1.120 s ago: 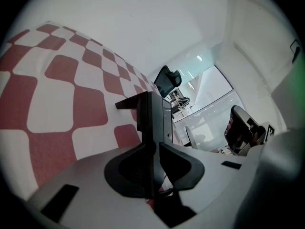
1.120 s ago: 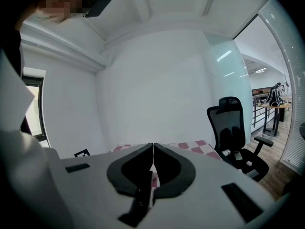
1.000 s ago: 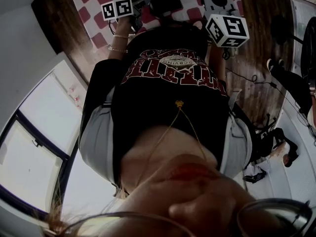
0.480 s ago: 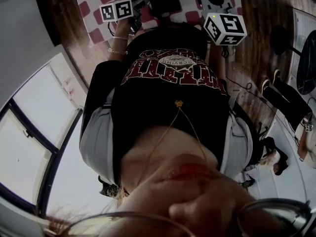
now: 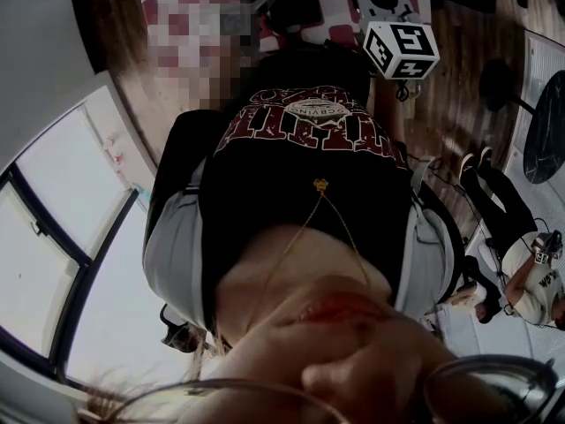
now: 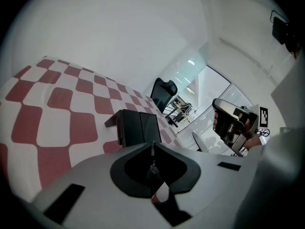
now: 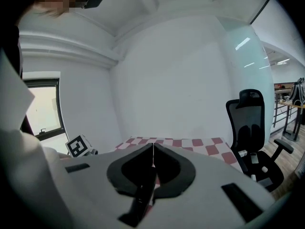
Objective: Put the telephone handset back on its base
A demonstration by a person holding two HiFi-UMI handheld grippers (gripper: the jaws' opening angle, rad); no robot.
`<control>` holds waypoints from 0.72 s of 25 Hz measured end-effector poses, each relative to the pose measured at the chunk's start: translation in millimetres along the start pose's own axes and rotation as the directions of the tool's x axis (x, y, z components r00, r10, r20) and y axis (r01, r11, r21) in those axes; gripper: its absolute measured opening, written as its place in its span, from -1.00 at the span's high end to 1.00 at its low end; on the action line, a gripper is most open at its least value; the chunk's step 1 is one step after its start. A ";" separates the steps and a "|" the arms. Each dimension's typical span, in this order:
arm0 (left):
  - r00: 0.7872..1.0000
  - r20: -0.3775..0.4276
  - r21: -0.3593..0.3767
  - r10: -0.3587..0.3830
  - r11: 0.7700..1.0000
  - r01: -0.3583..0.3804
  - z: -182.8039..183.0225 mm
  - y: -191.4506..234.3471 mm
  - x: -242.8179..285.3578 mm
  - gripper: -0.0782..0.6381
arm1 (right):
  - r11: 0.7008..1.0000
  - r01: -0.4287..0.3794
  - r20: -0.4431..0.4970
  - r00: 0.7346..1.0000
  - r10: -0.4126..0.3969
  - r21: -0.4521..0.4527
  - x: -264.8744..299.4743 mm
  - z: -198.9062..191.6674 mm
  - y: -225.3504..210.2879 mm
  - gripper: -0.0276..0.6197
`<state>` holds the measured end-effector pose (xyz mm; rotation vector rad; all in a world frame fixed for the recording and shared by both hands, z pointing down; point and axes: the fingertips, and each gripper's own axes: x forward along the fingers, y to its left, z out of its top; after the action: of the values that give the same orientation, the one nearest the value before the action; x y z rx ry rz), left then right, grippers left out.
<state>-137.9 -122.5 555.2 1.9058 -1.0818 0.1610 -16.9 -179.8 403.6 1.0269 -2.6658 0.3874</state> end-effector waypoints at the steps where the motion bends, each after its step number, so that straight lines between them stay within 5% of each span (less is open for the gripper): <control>1: 1.000 0.005 0.005 0.000 1.000 0.000 0.6 -2.4 0.7 0.71 | 1.000 -0.005 -0.003 1.000 0.005 -0.003 0.7 -0.3 -0.3 0.85; 18: 0.999 0.039 0.118 -0.005 0.993 0.000 12.9 -33.0 6.3 0.75 | 0.995 -0.095 -0.032 0.995 0.094 -0.022 16.2 -3.0 9.6 0.85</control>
<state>-113.6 -129.4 529.5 2.0230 -1.1177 0.1902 -34.6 -181.9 410.3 0.8834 -2.6911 0.3866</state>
